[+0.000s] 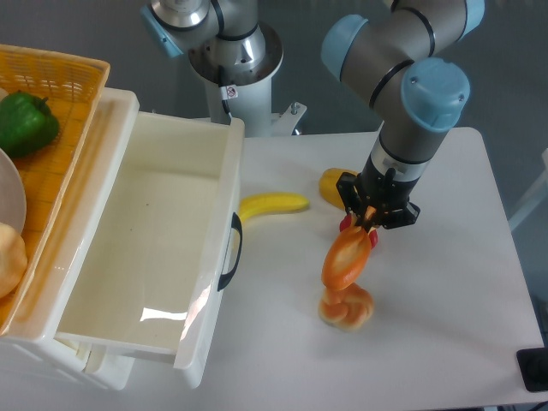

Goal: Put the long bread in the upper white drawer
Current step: 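Lift the long orange bread loaf upward with the gripper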

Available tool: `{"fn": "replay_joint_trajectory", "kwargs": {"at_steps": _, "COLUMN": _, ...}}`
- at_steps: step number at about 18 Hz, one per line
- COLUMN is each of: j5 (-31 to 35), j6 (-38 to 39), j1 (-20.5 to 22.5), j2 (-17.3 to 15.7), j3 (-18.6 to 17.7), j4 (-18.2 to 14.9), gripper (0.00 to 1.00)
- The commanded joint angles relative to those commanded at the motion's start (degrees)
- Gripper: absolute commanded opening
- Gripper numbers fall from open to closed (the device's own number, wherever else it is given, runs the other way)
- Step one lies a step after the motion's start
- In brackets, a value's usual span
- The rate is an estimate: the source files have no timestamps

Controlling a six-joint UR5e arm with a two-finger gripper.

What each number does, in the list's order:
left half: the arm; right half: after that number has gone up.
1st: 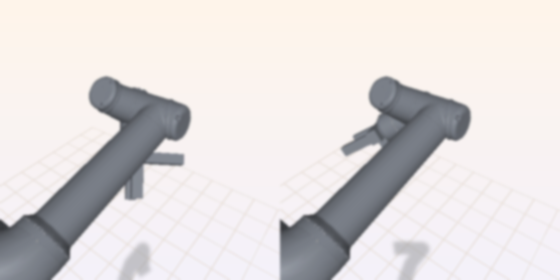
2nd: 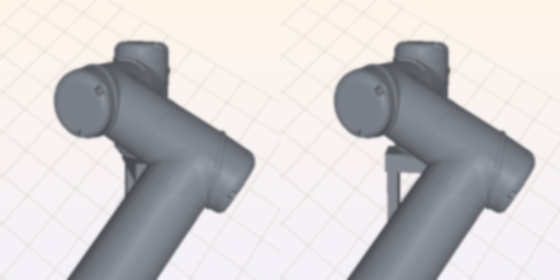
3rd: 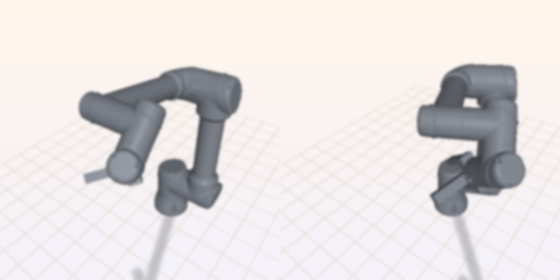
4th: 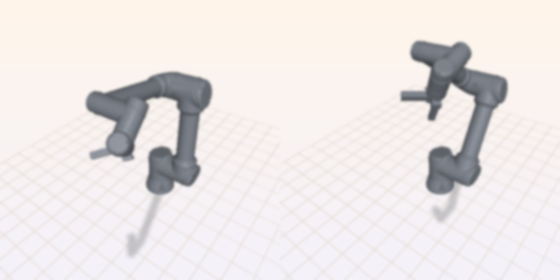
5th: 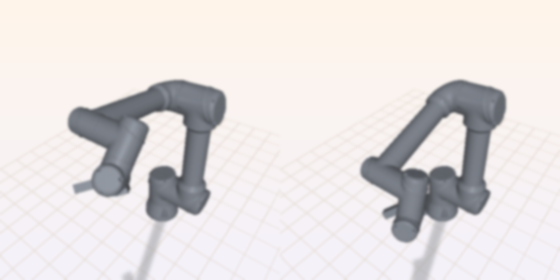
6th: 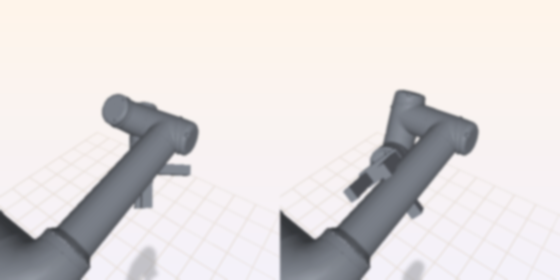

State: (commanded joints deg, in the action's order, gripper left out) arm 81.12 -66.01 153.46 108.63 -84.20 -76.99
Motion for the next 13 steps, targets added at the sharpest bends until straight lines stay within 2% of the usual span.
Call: {"fn": "replay_joint_trajectory", "kwargs": {"at_steps": 13, "j5": 0.0, "j6": 0.2, "j1": 0.6, "j2": -0.5, "j3": 0.7, "j4": -0.9, "gripper": 0.0}}
